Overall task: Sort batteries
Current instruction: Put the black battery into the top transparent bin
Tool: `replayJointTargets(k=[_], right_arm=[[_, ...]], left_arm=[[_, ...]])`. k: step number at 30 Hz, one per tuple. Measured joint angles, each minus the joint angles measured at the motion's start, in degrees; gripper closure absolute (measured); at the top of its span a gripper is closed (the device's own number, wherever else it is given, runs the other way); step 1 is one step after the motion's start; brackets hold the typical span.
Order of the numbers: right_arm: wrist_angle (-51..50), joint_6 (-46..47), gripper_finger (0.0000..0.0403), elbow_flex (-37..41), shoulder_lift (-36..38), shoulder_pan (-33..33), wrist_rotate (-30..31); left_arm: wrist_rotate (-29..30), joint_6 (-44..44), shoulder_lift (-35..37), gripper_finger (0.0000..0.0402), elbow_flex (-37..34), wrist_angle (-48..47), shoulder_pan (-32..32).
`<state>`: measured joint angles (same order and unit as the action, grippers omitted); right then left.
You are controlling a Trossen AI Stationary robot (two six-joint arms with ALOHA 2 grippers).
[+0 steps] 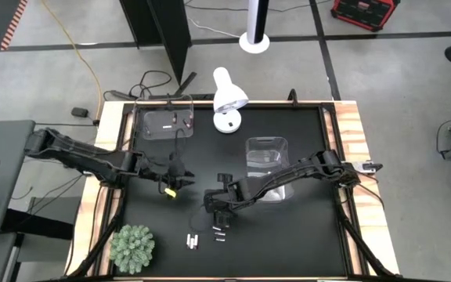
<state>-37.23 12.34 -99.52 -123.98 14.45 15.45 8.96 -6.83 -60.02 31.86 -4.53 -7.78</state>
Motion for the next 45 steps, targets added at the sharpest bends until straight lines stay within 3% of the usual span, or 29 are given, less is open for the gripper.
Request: replayJointTargets(k=[10, 35, 45], right_arm=[[-0.08, -5.22, 0.0403, -6.12, 0.17, -1.16, 2.55], [4.64, -9.60, 0.0403, -7.27, 0.26, -2.46, 3.88], [4.50, -9.60, 0.0403, -7.27, 0.30, -2.61, 4.25]], left_arm=[[-1.18, 3.60, -3.87, 0.0278, 0.00, 7.43, -3.84], [-0.99, 2.27, -3.81, 0.0280, 0.00, 4.08, -5.04], [-0.07, 3.25, -3.81, 0.0377, 0.00, 4.76, -4.89]])
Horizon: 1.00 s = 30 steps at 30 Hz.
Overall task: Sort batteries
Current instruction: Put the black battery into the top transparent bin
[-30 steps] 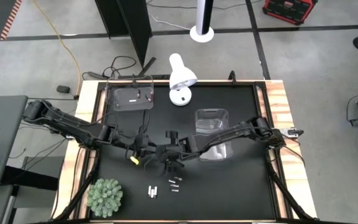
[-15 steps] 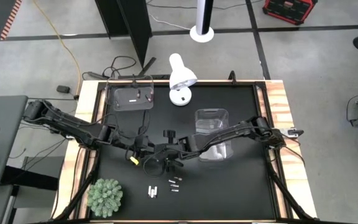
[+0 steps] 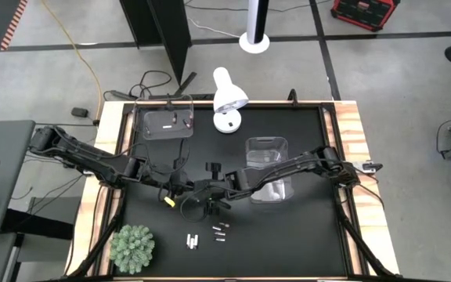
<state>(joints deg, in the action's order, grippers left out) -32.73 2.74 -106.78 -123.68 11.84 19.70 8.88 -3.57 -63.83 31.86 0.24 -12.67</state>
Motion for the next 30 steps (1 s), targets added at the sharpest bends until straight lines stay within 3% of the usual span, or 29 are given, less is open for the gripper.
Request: replayJointTargets(k=[7, 23, 30], right_arm=[[-0.05, 0.39, 0.0402, 0.00, 0.09, 0.00, -0.02], [0.17, 0.17, 0.0402, -0.07, 0.11, 0.07, -0.55], [0.07, 0.20, 0.0401, -0.07, 0.11, -0.11, -0.48]], left_arm=[[-0.10, -0.09, 0.00, 0.0376, 0.00, 0.76, 0.00], [-4.64, -0.11, -0.02, 0.0319, -0.04, 2.55, -0.13], [-3.58, 0.02, -0.02, 0.0322, -0.04, 2.96, -0.13]])
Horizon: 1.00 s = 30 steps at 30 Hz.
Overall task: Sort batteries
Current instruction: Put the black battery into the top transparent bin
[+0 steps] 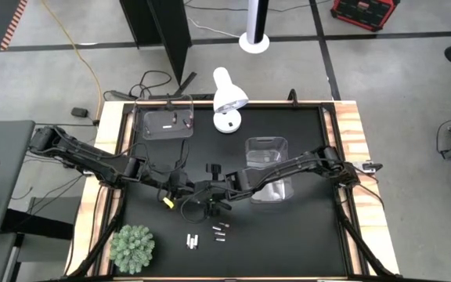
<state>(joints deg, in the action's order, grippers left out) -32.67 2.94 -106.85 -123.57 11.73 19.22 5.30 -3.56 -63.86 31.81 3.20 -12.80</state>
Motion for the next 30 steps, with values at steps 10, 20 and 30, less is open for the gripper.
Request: replayJointTargets(k=[10, 20, 30], right_arm=[[-0.06, 0.79, 0.0401, 0.00, 0.00, -0.21, 0.46], [-0.04, 1.67, 0.0394, 0.04, -0.02, -0.26, 0.48], [-0.07, 3.36, 0.0341, 0.04, -0.08, -0.28, 0.46]], left_arm=[[2.01, -0.39, 0.00, 0.0368, 0.00, 0.00, 0.17], [2.95, -0.50, 0.00, 0.0374, 0.00, 0.00, 0.17], [2.90, -0.50, 0.00, 0.0374, 0.00, 0.39, 0.17]])
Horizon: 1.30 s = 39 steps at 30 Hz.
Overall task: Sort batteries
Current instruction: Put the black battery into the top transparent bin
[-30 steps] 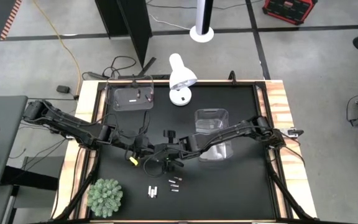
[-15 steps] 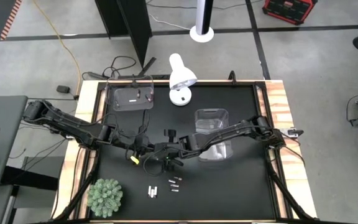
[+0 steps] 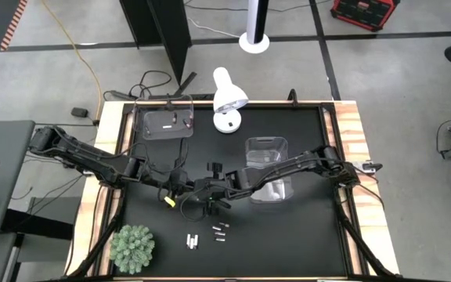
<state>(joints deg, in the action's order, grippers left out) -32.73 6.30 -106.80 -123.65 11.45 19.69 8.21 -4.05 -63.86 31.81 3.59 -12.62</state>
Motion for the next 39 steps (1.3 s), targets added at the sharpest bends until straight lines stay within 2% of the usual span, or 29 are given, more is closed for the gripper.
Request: replayJointTargets(k=[18, 21, 25, 30, 34, 39], right_arm=[[-1.29, 0.71, 0.0327, 0.00, -0.07, 0.02, -0.03], [-1.66, 0.71, 0.0296, 0.07, -0.27, -0.03, -0.03], [-1.44, 0.71, 0.0233, 0.07, -0.25, -0.03, 0.07], [-1.60, -0.47, 0.0167, 0.07, -0.17, 0.00, 2.80], [-2.18, -2.12, 0.0150, 0.07, 0.69, 0.00, 3.10], [-4.90, -2.99, 0.0149, 0.04, 3.46, 0.58, 5.08]], left_arm=[[0.18, 0.35, 0.04, 0.0374, 0.17, 0.07, 0.02], [-0.04, 0.35, 0.21, 0.0374, 0.39, 0.37, 0.00], [-0.02, 0.33, 0.11, 0.0374, 0.37, -0.16, 0.00], [0.01, 0.37, 0.13, 0.0374, 0.28, -0.40, 0.02], [0.47, -0.15, 0.13, 0.0374, 0.26, -0.91, 0.50], [4.05, -2.79, 0.66, 0.0374, 0.15, -3.83, 2.14]])
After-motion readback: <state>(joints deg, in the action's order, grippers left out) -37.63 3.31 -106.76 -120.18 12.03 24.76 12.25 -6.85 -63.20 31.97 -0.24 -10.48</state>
